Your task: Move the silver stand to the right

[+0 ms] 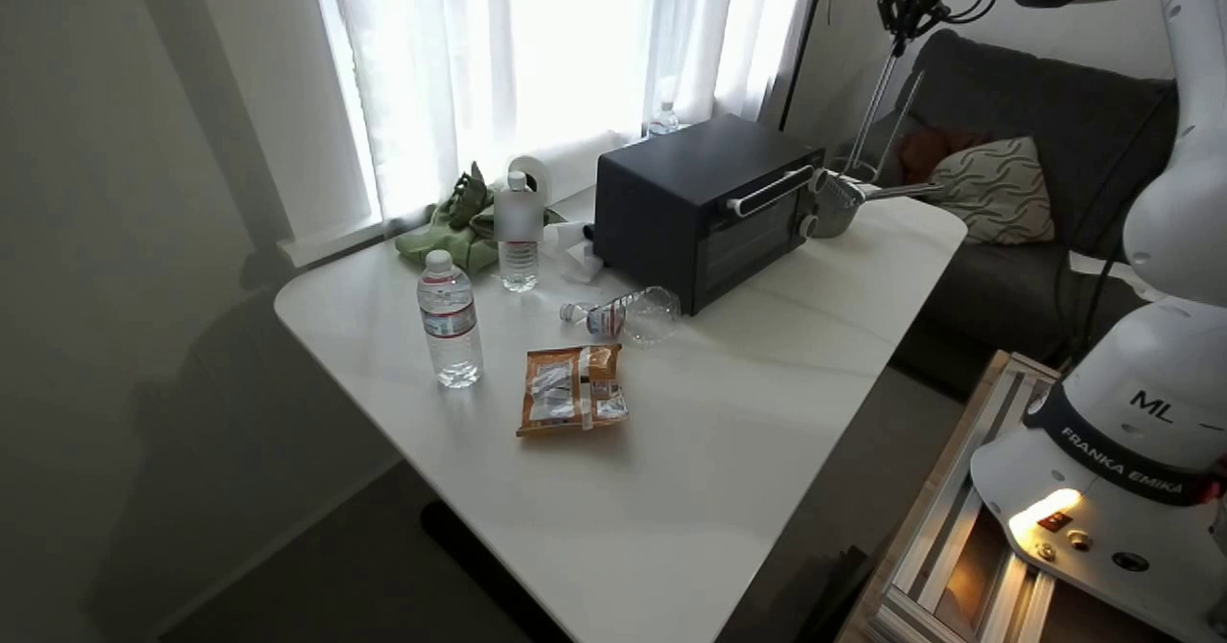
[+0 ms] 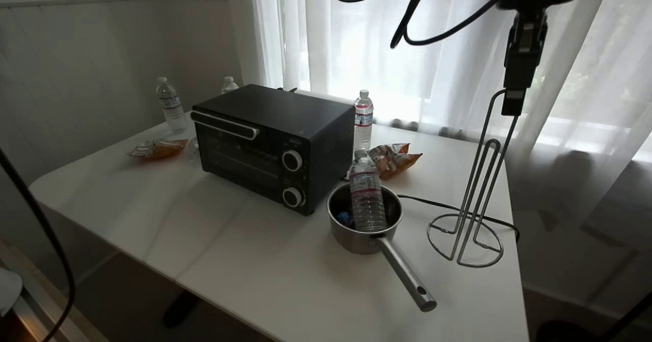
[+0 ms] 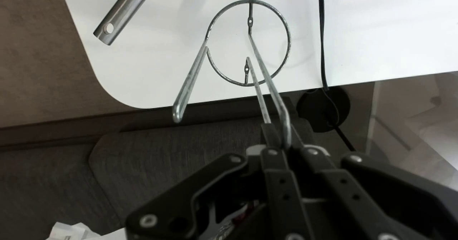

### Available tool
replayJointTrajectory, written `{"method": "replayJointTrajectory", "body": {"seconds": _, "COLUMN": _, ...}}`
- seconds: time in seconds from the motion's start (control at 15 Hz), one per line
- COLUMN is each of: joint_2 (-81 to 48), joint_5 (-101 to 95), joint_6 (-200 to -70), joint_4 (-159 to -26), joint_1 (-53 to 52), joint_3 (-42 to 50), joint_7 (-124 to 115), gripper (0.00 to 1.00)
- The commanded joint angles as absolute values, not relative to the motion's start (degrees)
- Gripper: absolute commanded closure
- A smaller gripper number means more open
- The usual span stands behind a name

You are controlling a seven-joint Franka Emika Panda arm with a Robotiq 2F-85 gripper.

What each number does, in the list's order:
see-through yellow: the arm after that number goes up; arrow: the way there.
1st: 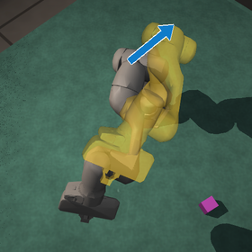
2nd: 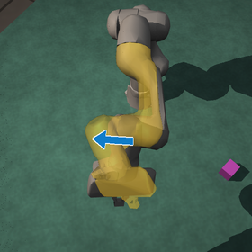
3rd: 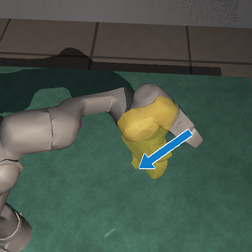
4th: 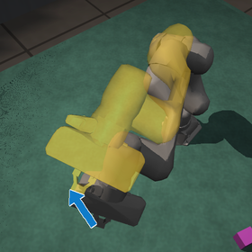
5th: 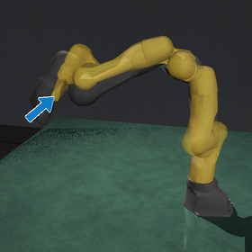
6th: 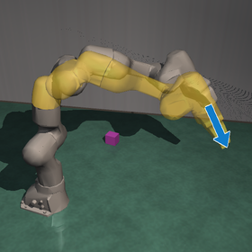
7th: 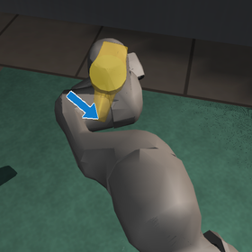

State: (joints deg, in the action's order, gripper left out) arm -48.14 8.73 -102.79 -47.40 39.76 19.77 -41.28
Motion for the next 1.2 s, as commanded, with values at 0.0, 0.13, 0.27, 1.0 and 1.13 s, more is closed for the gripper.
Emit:
{"method": "replayJointTrajectory", "body": {"seconds": 0.0, "joint_2": -53.0, "joint_5": 10.8, "joint_6": -98.5, "joint_4": -38.5, "joint_1": 42.7, "joint_3": 18.5, "joint_7": -41.9, "gripper": 0.98}}
{"method": "replayJointTrajectory", "body": {"seconds": 0.13, "joint_2": -53.4, "joint_5": 9.6, "joint_6": -99.0, "joint_4": -38.4, "joint_1": 43.8, "joint_3": 16.6, "joint_7": -42.3, "gripper": 0.98}}
{"method": "replayJointTrajectory", "body": {"seconds": 0.27, "joint_2": -54.7, "joint_5": 9.6, "joint_6": -99.3, "joint_4": -37.0, "joint_1": 44.5, "joint_3": 15.7, "joint_7": -42.2, "gripper": 0.98}}
{"method": "replayJointTrajectory", "body": {"seconds": 1.0, "joint_2": -51.5, "joint_5": 8.4, "joint_6": -92.0, "joint_4": -33.2, "joint_1": 43.2, "joint_3": 12.4, "joint_7": -35.6, "gripper": 0.13}}
{"method": "replayJointTrajectory", "body": {"seconds": 1.13, "joint_2": -48.2, "joint_5": 5.8, "joint_6": -85.6, "joint_4": -33.2, "joint_1": 41.5, "joint_3": 13.7, "joint_7": -31.6, "gripper": 0.01}}
